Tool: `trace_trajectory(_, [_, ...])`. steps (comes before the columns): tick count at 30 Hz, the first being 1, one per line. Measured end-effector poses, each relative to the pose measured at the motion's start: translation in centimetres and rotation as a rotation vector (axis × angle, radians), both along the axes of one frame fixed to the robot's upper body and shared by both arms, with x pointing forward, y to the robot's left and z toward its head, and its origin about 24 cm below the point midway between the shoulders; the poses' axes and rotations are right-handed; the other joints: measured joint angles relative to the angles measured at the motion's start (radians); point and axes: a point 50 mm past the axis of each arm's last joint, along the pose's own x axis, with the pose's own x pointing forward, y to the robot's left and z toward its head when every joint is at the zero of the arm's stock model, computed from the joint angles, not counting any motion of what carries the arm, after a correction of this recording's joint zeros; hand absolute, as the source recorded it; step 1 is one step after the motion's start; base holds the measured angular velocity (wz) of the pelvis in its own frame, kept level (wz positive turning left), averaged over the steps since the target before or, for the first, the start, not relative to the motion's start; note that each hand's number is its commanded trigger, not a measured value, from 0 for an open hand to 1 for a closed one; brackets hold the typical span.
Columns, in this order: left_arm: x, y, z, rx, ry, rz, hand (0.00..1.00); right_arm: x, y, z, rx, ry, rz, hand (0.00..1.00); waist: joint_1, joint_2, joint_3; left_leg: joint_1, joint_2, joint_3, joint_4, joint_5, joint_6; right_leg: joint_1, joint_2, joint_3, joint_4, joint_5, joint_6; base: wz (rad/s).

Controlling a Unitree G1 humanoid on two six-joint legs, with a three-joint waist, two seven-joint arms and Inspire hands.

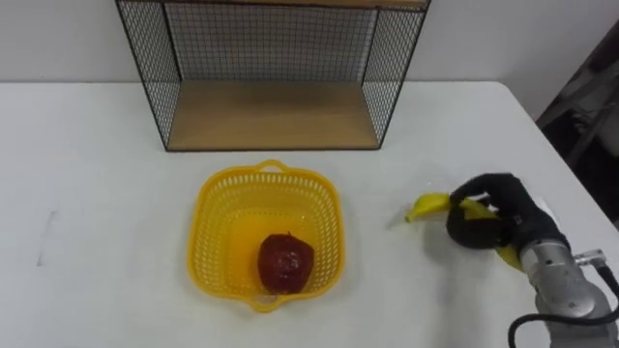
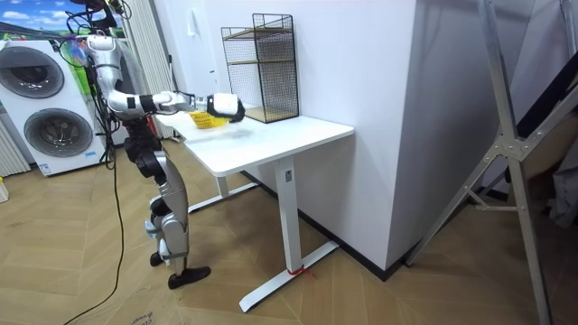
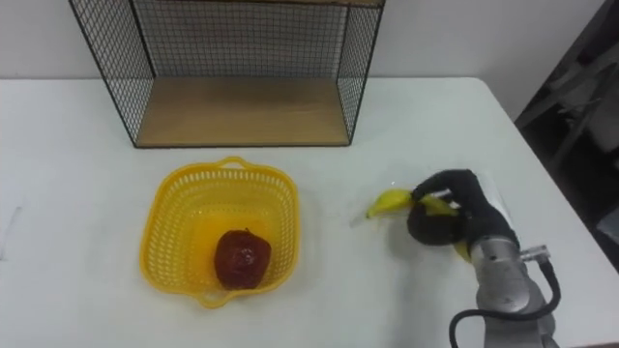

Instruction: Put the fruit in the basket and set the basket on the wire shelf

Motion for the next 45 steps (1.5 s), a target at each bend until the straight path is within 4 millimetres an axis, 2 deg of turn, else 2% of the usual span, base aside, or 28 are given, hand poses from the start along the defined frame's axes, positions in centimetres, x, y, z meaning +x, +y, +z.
trace_trajectory(3, [-0.3, -0.2, -0.1, -0.017, 0.007, -0.007, 0.00, 0.2, 1.3, 2.2, 0.034, -0.090, 0.070, 1.00, 0.014, -0.015, -0.0001, 0.000, 0.000, 0.000, 0.001, 0.000, 0.000, 0.001, 0.000, 0.000, -0.005, -0.002, 0.000, 0.00])
trace_trajectory(7, [-0.2, -0.3, -0.2, -0.032, -0.003, -0.014, 0.00, 0.2, 2.5, 4.6, 0.051, -0.184, 0.160, 1.00, 0.025, -0.031, -0.0093, -0.007, 0.001, -0.007, 0.002, 0.000, 0.000, 0.007, -0.001, -0.007, -0.014, -0.002, 0.000, 0.06])
trace_trajectory(8, [-0.1, -0.3, -0.2, -0.033, -0.007, -0.016, 0.00, 0.1, 2.7, 4.8, 0.049, -0.195, 0.169, 1.00, 0.032, -0.032, -0.0095, -0.007, 0.001, -0.006, 0.002, 0.000, 0.000, 0.007, -0.001, -0.010, -0.014, -0.002, 0.001, 0.00])
trace_trajectory(11, [0.7, -0.3, -0.2, -0.034, -0.032, -0.026, 0.00, 0.3, 3.9, 5.7, 0.009, -0.221, 0.232, 1.00, 0.049, -0.026, -0.0054, -0.006, 0.002, -0.004, 0.002, 0.000, 0.000, 0.007, 0.000, -0.011, -0.014, -0.002, 0.000, 0.00])
trace_trajectory(13, [1.2, -0.4, -0.2, -0.041, -0.045, -0.047, 0.00, 0.7, 5.4, 6.2, 0.010, -0.228, 0.314, 1.00, 0.050, -0.014, 0.0026, -0.007, 0.003, -0.004, 0.002, 0.000, 0.000, 0.007, 0.000, -0.016, -0.012, 0.000, -0.002, 0.03])
trace_trajectory(15, [1.5, -0.7, -0.2, -0.049, -0.047, -0.065, 0.00, 1.1, 6.7, 6.5, 0.014, -0.228, 0.383, 1.00, 0.050, -0.004, 0.0078, -0.008, 0.004, -0.004, 0.002, 0.000, 0.000, 0.007, 0.000, -0.018, -0.012, 0.000, -0.003, 0.03])
trace_trajectory(17, [1.9, -0.9, -0.3, -0.057, -0.051, -0.080, 0.00, 1.3, 7.4, 6.7, 0.016, -0.220, 0.433, 1.00, 0.056, 0.003, 0.0094, -0.010, 0.004, -0.005, 0.002, 0.000, 0.000, 0.006, 0.000, -0.020, -0.013, 0.000, -0.003, 0.02])
trace_trajectory(21, [2.3, -1.0, -0.4, -0.061, -0.048, -0.091, 0.00, 1.2, 8.5, 6.4, 0.017, -0.181, 0.514, 1.00, 0.095, 0.005, 0.0087, -0.012, 0.004, -0.006, 0.000, 0.000, 0.000, 0.003, 0.000, -0.022, -0.013, 0.000, -0.003, 0.00])
trace_trajectory(23, [2.3, -0.9, -0.4, -0.059, -0.038, -0.090, 0.00, 1.0, 9.0, 6.2, 0.021, -0.161, 0.552, 1.00, 0.102, 0.004, 0.0081, -0.016, 0.003, -0.011, 0.001, 0.000, 0.000, 0.002, 0.000, -0.024, -0.013, 0.000, -0.003, 0.05])
trace_trajectory(25, [2.4, -0.9, -0.5, -0.058, -0.025, -0.095, 0.00, 0.9, 9.9, 5.9, 0.025, -0.146, 0.592, 1.00, 0.116, -0.004, 0.0018, -0.029, 0.003, -0.019, 0.004, 0.000, 0.000, -0.007, 0.000, -0.026, -0.014, 0.000, -0.003, 0.05])
trace_trajectory(29, [2.6, -0.9, -0.5, -0.060, -0.028, -0.099, 0.00, 0.5, 11.1, 5.4, 0.033, -0.101, 0.671, 1.00, 0.140, -0.006, 0.0013, -0.029, 0.004, -0.020, 0.004, 0.000, 0.000, -0.006, 0.000, -0.029, -0.014, 0.001, -0.003, 0.00])
trace_trajectory(30, [2.7, -0.9, -0.5, -0.061, -0.029, -0.102, 0.00, 0.4, 11.5, 5.2, 0.035, -0.089, 0.695, 0.91, 0.151, -0.006, 0.0021, -0.029, 0.004, -0.020, 0.004, 0.000, 0.000, -0.005, -0.001, -0.029, -0.014, 0.001, -0.003, 0.00])
trace_trajectory(31, [2.7, -0.9, -0.5, -0.062, -0.028, -0.104, 0.00, 0.3, 11.9, 5.0, 0.035, -0.075, 0.718, 0.66, 0.155, -0.007, 0.0022, -0.029, 0.004, -0.021, 0.004, 0.000, 0.000, -0.005, -0.001, -0.029, -0.014, 0.001, -0.003, 0.00])
trace_trajectory(32, [2.7, -1.0, -0.5, -0.062, -0.027, -0.107, 0.00, 0.2, 12.1, 5.0, 0.035, -0.067, 0.728, 0.14, 0.156, -0.007, 0.0025, -0.029, 0.004, -0.021, 0.004, 0.000, 0.000, -0.004, -0.001, -0.030, -0.014, 0.001, -0.003, 0.00])
trace_trajectory(33, [2.7, -0.9, -0.5, -0.061, -0.026, -0.110, 0.00, 0.1, 12.5, 4.8, 0.027, -0.054, 0.746, 0.00, 0.161, -0.008, 0.0041, -0.029, 0.004, -0.022, 0.004, 0.000, 0.000, -0.004, -0.002, -0.031, -0.014, 0.001, -0.003, 0.00])
trace_trajectory(37, [2.9, -1.1, -0.6, -0.061, -0.018, -0.125, 0.00, 0.2, 13.4, 4.9, 0.009, -0.031, 0.800, 0.00, 0.167, -0.020, 0.0069, -0.029, 0.003, -0.022, 0.004, 0.000, 0.000, -0.004, -0.002, -0.031, -0.013, 0.001, -0.003, 0.00])
trace_trajectory(45, [3.0, -1.2, -0.6, -0.058, -0.019, -0.137, 0.00, 0.2, 13.6, 4.7, 0.013, -0.007, 0.827, 0.00, 0.181, -0.022, 0.0087, -0.029, 0.002, -0.023, 0.005, 0.000, 0.000, -0.004, -0.003, -0.030, -0.014, 0.001, -0.002, 0.00])
